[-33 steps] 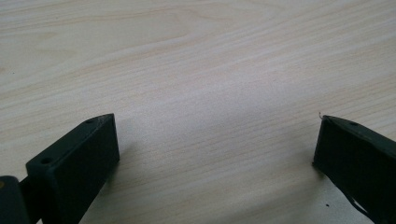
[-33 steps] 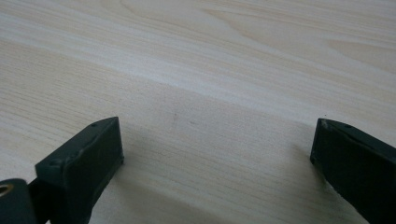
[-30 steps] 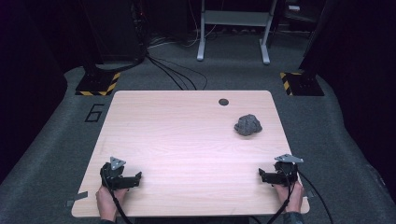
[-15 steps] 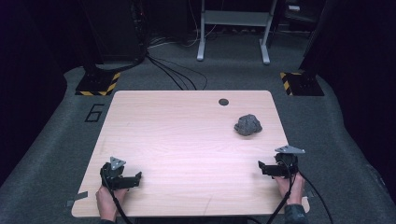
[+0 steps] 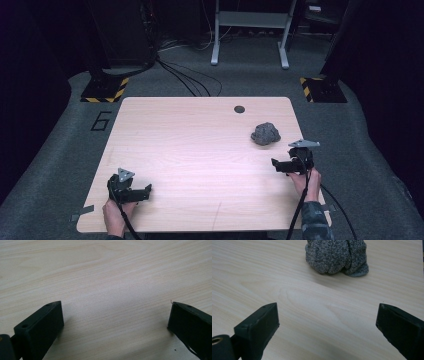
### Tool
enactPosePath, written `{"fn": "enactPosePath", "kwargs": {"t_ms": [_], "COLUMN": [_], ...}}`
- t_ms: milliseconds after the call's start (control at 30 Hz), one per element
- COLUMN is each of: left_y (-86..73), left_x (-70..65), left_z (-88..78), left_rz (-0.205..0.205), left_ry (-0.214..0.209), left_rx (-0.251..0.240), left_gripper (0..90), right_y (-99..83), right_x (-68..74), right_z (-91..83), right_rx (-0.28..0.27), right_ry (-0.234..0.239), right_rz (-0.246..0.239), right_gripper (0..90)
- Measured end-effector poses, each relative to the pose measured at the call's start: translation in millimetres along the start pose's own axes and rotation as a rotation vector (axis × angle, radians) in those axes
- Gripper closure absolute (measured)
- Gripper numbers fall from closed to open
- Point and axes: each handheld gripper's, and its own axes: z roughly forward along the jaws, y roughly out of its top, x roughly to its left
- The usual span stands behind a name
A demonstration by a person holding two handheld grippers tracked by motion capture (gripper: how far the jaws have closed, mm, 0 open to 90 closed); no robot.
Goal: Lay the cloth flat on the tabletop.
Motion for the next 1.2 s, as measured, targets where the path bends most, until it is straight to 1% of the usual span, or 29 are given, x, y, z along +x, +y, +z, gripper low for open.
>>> {"fn": "enactPosePath", "kwargs": {"t_ms": [100,133,167,233,267,300,400,433,467,500,533,567,633,667,767,800,933,1000,1100,1200], "left_y": [0.0,0.0,-0.4,-0.4,-0.4,-0.4,-0.4,-0.4,-0.4,-0.4,-0.4,-0.4,-0.4,-0.4,-0.4,-0.5,-0.4,-0.5,-0.4,-0.4], "left_x": [0.0,0.0,-0.5,-0.5,-0.5,-0.5,-0.5,-0.5,-0.5,-0.5,-0.5,-0.5,-0.6,-0.6,-0.6,-0.6,-0.6,-0.6,-0.6,-0.6], "left_z": [0.0,0.0,0.8,0.8,0.8,0.8,0.8,0.8,0.8,0.8,0.8,0.8,0.8,0.7,0.7,0.7,0.7,0.7,0.7,0.7], "left_rz": [0.000,0.000,-0.003,-0.003,-0.004,-0.004,-0.004,-0.003,-0.003,-0.003,-0.003,-0.003,-0.004,-0.004,-0.004,-0.004,-0.004,-0.004,-0.003,-0.004], "left_ry": [0.000,0.000,0.007,0.006,0.006,0.007,0.006,0.006,0.006,0.006,0.006,0.006,0.006,0.006,0.006,0.006,0.006,0.006,0.006,0.006], "left_rx": [0.000,0.000,-0.011,-0.011,-0.011,-0.011,-0.011,-0.011,-0.011,-0.011,-0.011,-0.011,-0.010,-0.010,-0.010,-0.010,-0.010,-0.010,-0.010,-0.010], "left_gripper": [0.1,0.1,0.1,0.1,0.1,0.1,0.1,0.1,0.1,0.1,0.1,0.1,0.1,0.1,0.1,0.1,0.2,0.1,0.2,0.2], "right_y": [9.5,9.5,16.0,20.9,23.7,26.5,35.4,38.4,38.4,46.1,48.0,50.3,55.6,57.9,65.2,67.1,74.5,77.8,81.9,86.0], "right_x": [-2.8,-2.8,-4.7,-6.8,-5.8,-7.1,-7.2,-8.6,-8.6,-8.7,-8.4,-9.0,-10.6,-11.0,-13.8,-15.0,-18.2,-19.0,-20.3,-20.9], "right_z": [5.6,5.6,10.7,14.9,17.3,20.3,27.3,30.2,30.2,36.8,39.2,41.1,46.8,49.3,57.5,59.6,67.0,70.1,75.3,80.0], "right_rx": [0.003,0.003,0.008,0.016,0.014,0.017,0.025,0.025,0.025,0.025,0.025,0.037,0.041,0.037,0.063,0.055,0.066,0.058,0.073,0.069], "right_ry": [0.007,0.007,0.011,0.017,0.010,0.016,0.016,0.019,0.019,0.022,0.016,0.024,0.029,0.019,0.024,0.015,0.012,0.007,0.015,0.016], "right_rz": [0.000,0.000,0.001,-0.004,0.009,-0.003,0.006,-0.008,-0.008,-0.001,0.001,0.004,0.009,0.003,0.021,0.014,0.031,0.024,0.036,0.046], "right_gripper": [4.5,4.5,4.5,4.6,4.7,4.7,4.9,4.9,4.9,5.0,4.7,4.5,4.3,3.7,2.9,3.5,3.9,5.8,7.2,13.4]}}
